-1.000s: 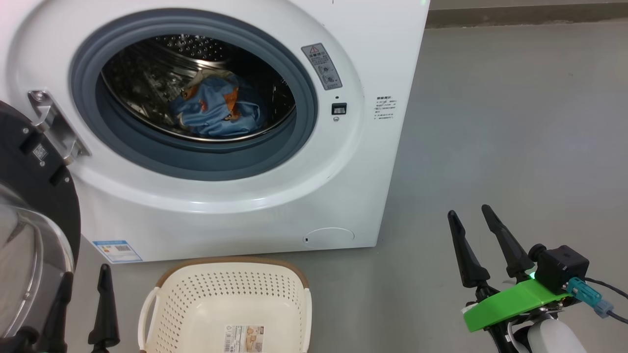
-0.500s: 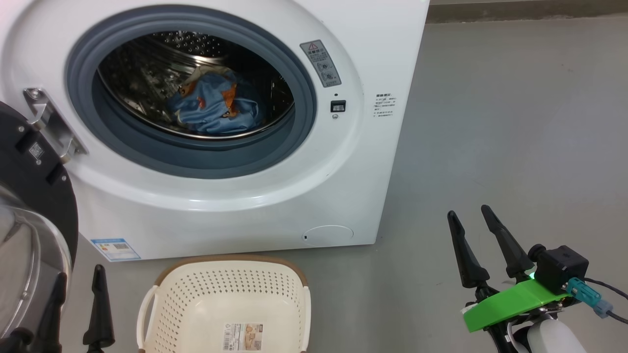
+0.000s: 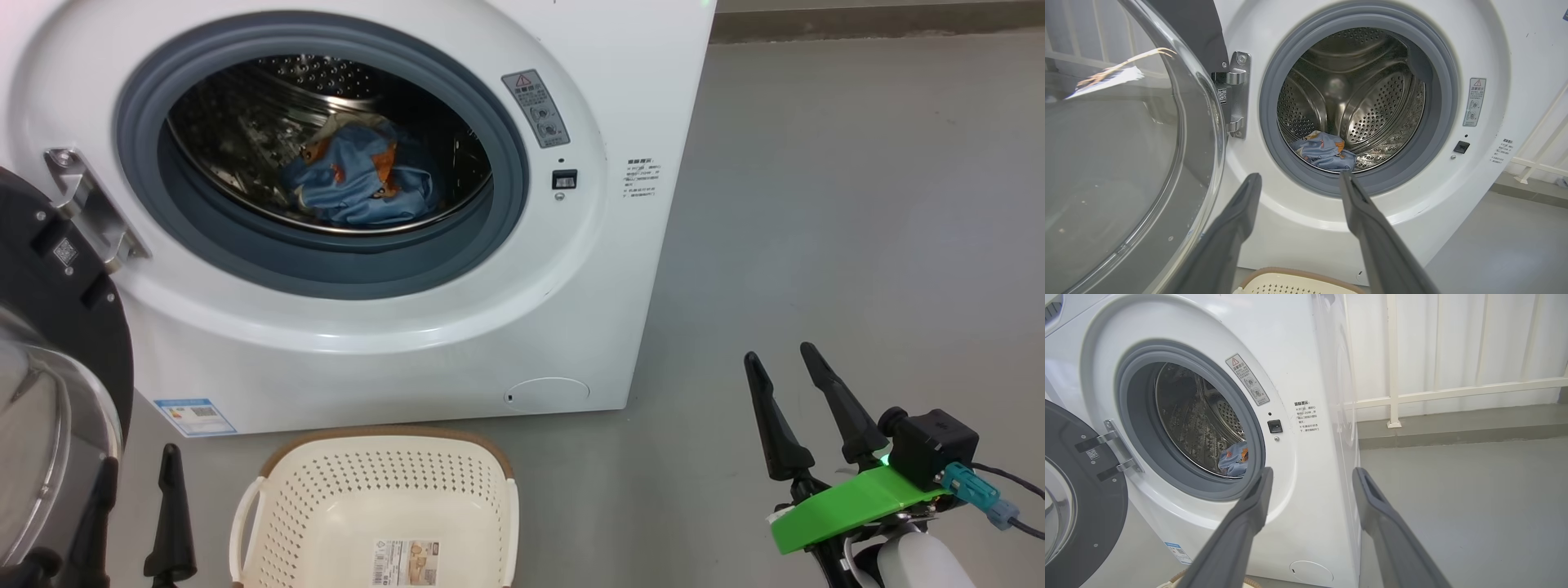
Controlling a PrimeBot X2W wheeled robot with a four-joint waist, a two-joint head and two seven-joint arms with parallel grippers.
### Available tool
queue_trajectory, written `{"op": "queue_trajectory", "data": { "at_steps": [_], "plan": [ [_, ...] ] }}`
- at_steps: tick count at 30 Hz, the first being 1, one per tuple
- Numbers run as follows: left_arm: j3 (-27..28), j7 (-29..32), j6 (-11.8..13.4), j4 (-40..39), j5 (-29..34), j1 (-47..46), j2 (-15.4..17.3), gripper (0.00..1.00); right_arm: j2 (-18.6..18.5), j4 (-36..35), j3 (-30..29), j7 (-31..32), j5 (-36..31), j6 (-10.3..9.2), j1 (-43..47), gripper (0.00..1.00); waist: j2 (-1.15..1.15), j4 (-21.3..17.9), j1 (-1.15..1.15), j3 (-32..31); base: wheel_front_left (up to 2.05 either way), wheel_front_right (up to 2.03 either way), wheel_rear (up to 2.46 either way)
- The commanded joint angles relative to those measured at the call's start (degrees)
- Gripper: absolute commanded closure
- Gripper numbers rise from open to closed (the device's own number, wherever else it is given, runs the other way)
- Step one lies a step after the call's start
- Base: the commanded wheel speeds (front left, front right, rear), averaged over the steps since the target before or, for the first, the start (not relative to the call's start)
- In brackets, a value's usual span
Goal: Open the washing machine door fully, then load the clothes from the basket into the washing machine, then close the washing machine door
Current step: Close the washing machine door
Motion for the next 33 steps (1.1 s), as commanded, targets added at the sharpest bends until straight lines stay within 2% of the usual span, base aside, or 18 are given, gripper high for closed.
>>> {"op": "queue_trajectory", "data": {
  "at_steps": [1,11,25,33],
  "plan": [
    [2.38,-0.70,-0.64,-0.94,1.00,-1.40,0.87,0.00,-0.58,-1.17,1.27,-0.27,0.75,0.09,-0.15,0.00,0.00,-0.01,0.00,-0.01,0.00,0.00,0.00],
    [2.74,-0.70,-0.80,-0.84,1.54,-1.49,0.71,0.00,-0.55,-1.17,1.22,-0.27,0.87,0.09,-0.26,0.00,0.00,-0.13,0.00,0.26,-0.16,0.16,0.00],
    [3.14,-0.70,-1.04,-0.71,2.36,-1.67,0.39,0.00,-0.38,-1.09,1.00,-0.27,0.80,0.09,-0.22,0.00,0.00,0.10,0.00,0.31,-1.22,1.22,0.00],
    [3.38,-0.70,-1.26,-0.71,2.68,-1.71,0.05,0.00,-0.42,-0.97,0.99,-0.27,0.85,0.09,-0.27,0.00,0.00,0.12,0.00,0.12,-0.45,0.45,0.00]
  ]
}}
